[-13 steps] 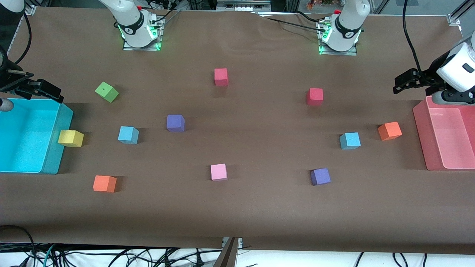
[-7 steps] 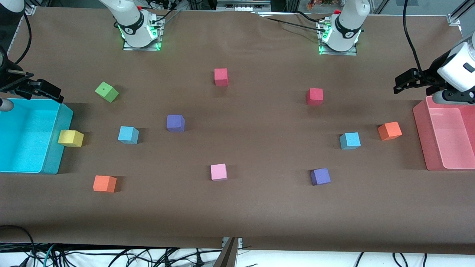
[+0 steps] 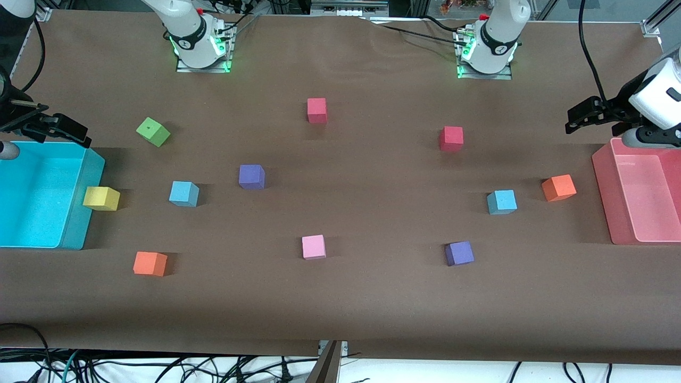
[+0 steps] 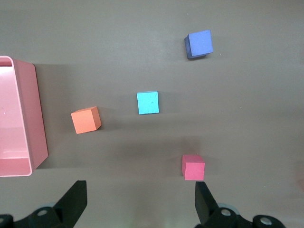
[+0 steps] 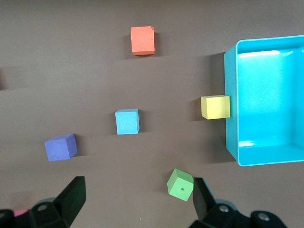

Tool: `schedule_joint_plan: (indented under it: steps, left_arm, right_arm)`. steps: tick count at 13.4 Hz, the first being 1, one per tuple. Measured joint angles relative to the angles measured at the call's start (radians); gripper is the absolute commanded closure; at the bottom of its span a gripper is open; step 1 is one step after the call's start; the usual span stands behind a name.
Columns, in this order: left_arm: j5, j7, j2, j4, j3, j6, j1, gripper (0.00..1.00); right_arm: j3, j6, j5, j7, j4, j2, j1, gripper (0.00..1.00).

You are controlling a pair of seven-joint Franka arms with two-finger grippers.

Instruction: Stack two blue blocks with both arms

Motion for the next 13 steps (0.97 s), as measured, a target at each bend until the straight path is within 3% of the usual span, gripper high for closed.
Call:
schedule_joint_plan:
  steps: [7,13]
  left_arm:
    - [0.000,0.000,0.000,0.000,0.002,0.000,0.000,0.00]
    - [0.000,0.000,0.000,0.000,0.003,0.000,0.000,0.00]
  right_arm:
    - [0.010,0.023,-0.010,0.000,-0.005,0.038,0.013,0.00]
    - [0.014,0.091,-0.026,0.002,-0.010,0.205,0.078,0.00]
